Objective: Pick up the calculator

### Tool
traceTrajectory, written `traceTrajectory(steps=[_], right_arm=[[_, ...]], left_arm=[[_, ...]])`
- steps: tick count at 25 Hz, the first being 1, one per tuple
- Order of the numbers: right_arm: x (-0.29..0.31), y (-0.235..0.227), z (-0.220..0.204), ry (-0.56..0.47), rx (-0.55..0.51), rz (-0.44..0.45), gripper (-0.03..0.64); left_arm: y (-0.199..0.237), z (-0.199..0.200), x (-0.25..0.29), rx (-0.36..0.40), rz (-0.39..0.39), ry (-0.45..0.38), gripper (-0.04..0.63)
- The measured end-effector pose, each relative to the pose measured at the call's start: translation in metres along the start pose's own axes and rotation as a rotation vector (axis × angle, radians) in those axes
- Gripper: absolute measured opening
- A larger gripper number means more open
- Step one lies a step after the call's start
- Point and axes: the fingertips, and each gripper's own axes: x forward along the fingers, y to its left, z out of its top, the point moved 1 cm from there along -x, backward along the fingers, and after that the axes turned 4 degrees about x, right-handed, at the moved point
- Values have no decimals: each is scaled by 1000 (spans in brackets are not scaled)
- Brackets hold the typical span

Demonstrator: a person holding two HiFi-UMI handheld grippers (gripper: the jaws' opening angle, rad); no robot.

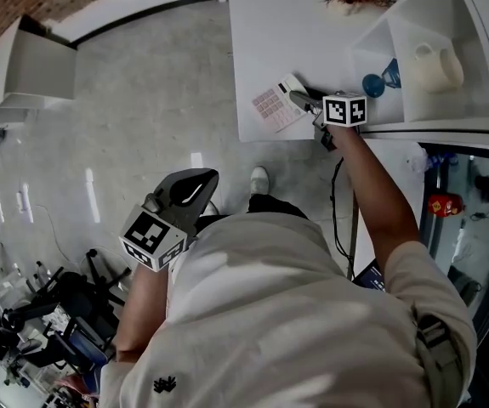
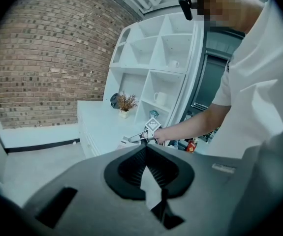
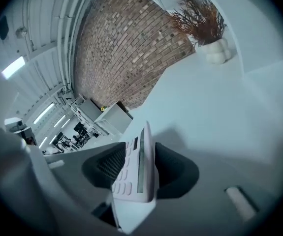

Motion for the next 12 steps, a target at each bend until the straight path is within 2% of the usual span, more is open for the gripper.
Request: traceTrajectory(steps=[3,4,12], right_arm=[[5,2,-2,30,30,9,142],[6,2,-3,39,37,10,99],[2,8,-1,4,102,59,67]], left_arm=[[3,-1,-1,-2,9,2,4],[5,-1,-1,-5,11,3,5],[12,-2,-2,-5,14,-6,5]])
